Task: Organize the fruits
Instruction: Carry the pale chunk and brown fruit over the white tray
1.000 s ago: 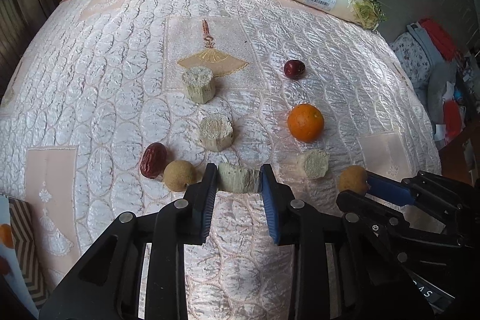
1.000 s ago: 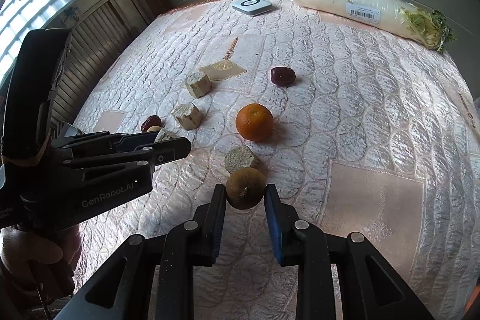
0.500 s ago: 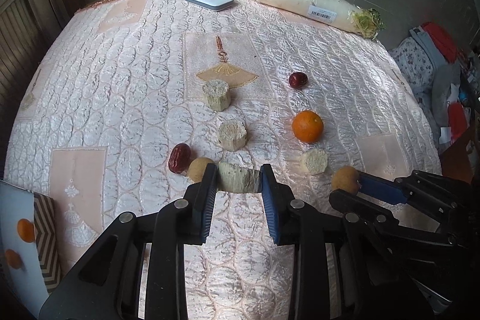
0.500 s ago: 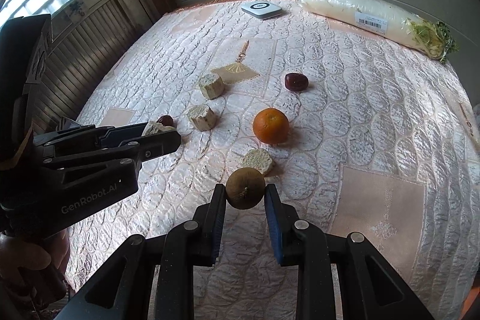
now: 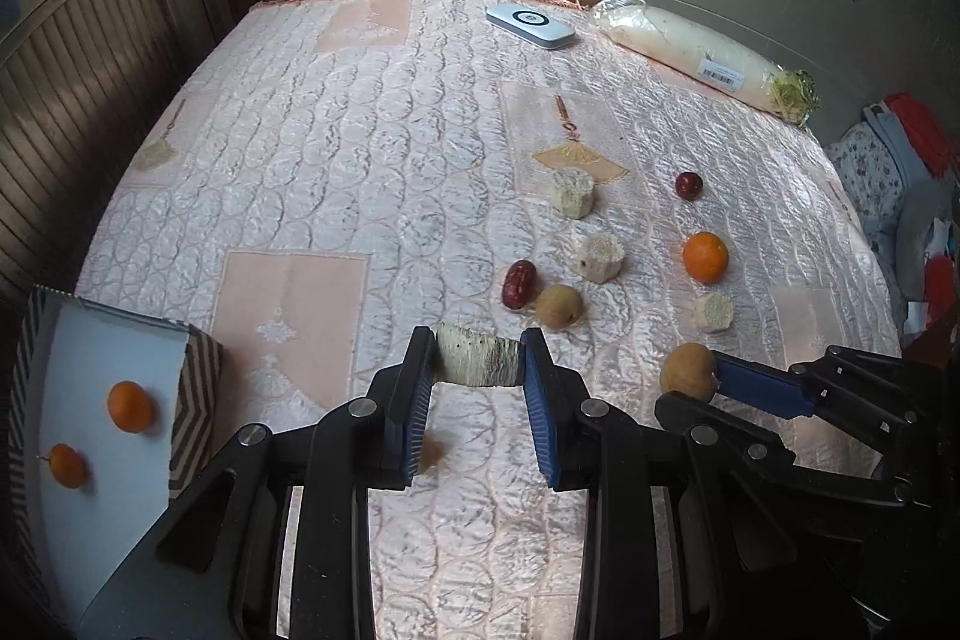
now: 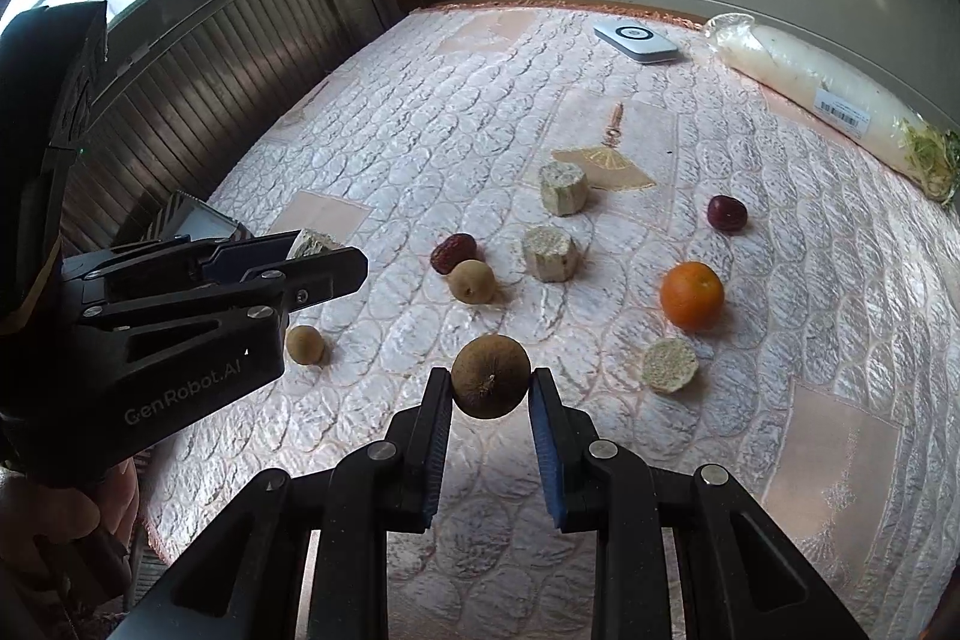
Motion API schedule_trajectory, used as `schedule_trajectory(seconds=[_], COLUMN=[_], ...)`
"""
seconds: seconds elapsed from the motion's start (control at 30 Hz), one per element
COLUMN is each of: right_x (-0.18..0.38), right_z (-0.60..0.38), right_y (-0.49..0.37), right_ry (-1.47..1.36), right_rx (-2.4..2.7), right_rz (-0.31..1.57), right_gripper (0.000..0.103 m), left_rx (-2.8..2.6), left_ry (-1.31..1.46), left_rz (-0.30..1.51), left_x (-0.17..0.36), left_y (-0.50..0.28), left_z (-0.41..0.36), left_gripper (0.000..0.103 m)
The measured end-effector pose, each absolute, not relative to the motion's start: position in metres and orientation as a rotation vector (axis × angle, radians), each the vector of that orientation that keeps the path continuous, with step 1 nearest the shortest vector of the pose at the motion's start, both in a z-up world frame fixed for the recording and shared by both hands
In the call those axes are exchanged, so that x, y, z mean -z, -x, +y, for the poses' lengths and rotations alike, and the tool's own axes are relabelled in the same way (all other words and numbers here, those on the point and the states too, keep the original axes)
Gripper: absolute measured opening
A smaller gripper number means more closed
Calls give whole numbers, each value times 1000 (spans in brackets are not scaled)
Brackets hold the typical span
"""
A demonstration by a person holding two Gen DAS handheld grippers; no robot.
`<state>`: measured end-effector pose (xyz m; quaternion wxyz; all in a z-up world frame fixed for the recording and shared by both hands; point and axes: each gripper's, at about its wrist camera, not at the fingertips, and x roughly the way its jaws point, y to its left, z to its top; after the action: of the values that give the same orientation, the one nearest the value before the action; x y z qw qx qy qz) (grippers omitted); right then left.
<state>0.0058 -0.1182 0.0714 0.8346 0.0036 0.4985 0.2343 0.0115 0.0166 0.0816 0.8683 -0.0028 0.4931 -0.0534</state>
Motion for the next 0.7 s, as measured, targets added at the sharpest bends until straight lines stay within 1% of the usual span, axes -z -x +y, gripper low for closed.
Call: schedule_trajectory(seconds=[0.47,0.7], right_x=[-85,-88], right_z=[-3,65], right_y=[4,11], right_ry=[126,208], right_rx=[-712,-838], right_rz=[1029,1017], right_gripper=[25,25], left_rx=[-111,-239], left_ry=[94,166], left_rz=[1001,1007], left_x=[-88,-82], left_y=[31,57], left_z=[128,188], left_gripper=[28,28])
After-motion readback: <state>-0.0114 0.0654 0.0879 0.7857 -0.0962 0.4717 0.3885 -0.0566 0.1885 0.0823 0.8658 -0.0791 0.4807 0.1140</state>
